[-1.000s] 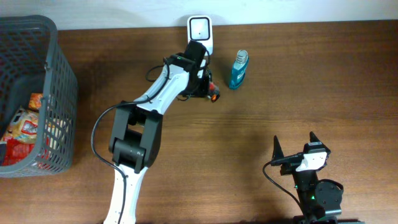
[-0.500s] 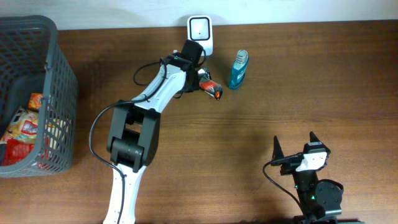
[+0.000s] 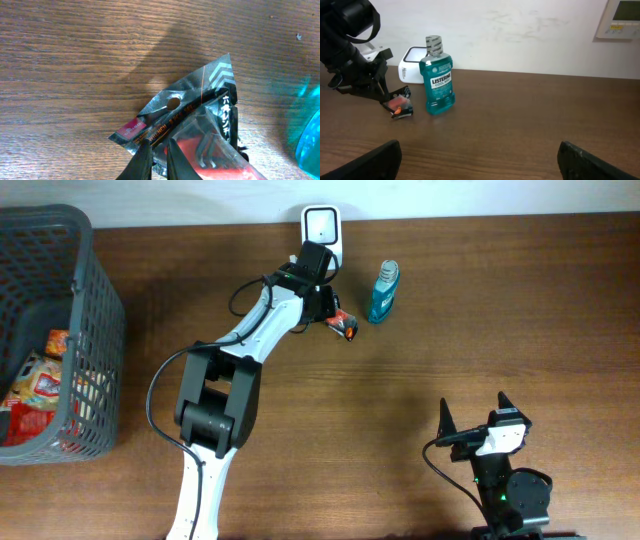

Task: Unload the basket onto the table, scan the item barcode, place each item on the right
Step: 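Carry the packaged item with the left gripper to the scanner, then drop the packaged item on the table beside the bottle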

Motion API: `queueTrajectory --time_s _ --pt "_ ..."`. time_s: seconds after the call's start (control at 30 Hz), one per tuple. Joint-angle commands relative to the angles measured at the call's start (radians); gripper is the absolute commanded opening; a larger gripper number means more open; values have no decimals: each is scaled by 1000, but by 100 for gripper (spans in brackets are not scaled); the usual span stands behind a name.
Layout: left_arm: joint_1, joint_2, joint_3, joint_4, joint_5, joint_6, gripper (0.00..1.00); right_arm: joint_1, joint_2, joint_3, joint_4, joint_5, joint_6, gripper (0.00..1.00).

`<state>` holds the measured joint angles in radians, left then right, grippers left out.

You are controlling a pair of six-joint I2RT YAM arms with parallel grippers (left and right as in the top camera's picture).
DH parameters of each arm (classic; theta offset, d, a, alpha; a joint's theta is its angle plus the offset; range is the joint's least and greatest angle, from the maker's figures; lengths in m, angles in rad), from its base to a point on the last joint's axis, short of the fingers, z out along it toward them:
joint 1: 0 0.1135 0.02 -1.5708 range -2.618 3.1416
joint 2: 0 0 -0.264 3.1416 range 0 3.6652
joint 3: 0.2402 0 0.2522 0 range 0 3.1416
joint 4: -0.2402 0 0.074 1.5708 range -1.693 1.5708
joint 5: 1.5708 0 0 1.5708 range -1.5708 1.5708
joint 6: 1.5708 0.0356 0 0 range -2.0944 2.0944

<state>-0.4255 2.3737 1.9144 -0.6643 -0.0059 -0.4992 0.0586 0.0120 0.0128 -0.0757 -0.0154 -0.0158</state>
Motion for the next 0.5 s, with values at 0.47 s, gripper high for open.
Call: queueTrajectory --time_s 0.47 --pt "-43 62 -15 99 37 -11 7 -7 -6 -7 -4 5 -3 98"
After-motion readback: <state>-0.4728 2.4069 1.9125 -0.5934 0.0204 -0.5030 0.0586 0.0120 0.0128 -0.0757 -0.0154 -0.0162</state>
